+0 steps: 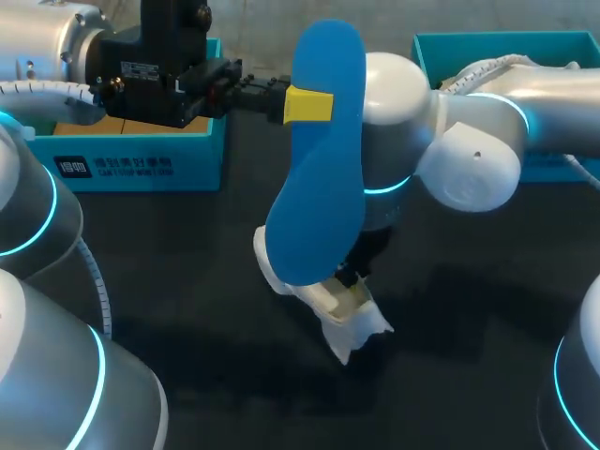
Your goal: Take the shoe out of the shoebox, open the shoe tongue, remove and reinsert the insole, then place the shoe into the shoebox
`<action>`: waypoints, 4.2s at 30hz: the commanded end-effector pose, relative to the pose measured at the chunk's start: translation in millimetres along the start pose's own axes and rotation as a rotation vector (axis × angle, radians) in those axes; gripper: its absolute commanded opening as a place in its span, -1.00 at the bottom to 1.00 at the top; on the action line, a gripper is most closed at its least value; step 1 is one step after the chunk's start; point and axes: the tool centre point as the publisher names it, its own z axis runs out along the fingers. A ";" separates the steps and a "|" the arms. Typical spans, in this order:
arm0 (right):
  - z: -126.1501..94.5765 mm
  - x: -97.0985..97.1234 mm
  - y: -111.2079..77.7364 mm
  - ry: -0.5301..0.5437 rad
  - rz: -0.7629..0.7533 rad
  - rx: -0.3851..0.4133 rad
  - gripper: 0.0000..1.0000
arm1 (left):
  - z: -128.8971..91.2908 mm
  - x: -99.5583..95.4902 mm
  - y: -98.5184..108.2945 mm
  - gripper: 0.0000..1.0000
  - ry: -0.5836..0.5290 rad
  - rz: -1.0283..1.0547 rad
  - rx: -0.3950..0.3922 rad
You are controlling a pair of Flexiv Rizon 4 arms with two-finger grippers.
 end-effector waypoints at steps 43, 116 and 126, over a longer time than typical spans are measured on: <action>43.0 10.6 -17.9 0.016 0.512 -0.038 -1.00 | 0.9 -0.3 0.1 -1.00 -0.001 -0.001 -0.002; -89.0 -58.7 -52.0 0.752 0.420 -0.350 1.00 | 0.9 -0.3 0.1 -1.00 -0.001 -0.001 -0.002; -117.3 -65.3 -45.7 0.854 0.424 -0.387 1.00 | 0.9 -0.3 0.1 -1.00 -0.001 -0.001 -0.002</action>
